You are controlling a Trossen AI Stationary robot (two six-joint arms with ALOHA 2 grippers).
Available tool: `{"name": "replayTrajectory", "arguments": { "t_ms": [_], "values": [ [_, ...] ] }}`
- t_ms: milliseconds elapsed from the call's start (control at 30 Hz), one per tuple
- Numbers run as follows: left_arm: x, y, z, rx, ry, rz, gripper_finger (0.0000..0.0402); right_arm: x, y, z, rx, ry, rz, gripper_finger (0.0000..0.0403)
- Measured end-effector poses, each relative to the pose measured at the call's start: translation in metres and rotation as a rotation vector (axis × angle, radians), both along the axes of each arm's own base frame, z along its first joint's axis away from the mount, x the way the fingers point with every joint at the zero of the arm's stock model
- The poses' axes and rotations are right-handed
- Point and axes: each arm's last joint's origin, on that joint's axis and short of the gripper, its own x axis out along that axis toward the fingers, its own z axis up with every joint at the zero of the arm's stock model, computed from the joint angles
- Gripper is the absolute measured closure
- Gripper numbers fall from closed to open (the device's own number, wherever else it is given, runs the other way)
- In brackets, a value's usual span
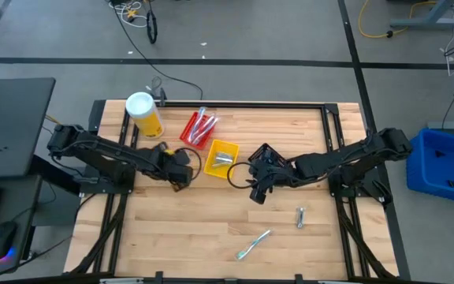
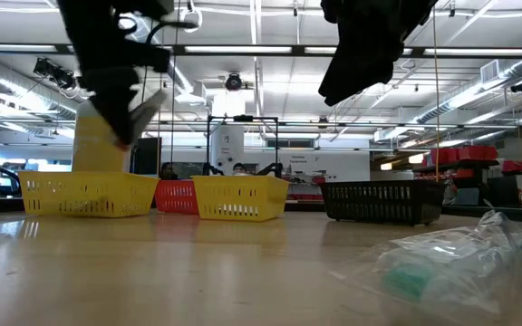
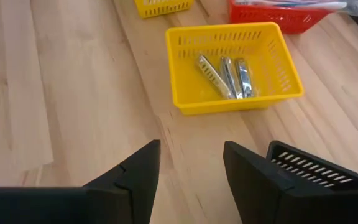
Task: Pick & Place Travel size toiletries
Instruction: Put the white toothpaste into the left yellow bin
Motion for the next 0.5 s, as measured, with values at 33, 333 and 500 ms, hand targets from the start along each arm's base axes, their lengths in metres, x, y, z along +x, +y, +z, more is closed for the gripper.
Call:
{"name": "replayTrajectory", "arguments": {
  "t_ms": [33, 333, 500],
  "values": [
    [-0.005, 0.003, -0.001, -0.009, 0.052, 0.014, 0.0373, 0.0, 0.0, 0.0, 0.001, -0.001, 0.001, 0.022],
    [-0.02, 0.017, -0.018, -0.031, 0.233, 0.052, 0.0368, -0.001, 0.009, -0.001, 0.077, 0.013, 0.067, 0.0231],
    [-0.029, 0.019, -0.034, -0.088, 0.293, 0.052, 0.0367, -0.003, 0.015, -0.004, 0.117, 0.019, 0.115, 0.0233]
  ]
}}
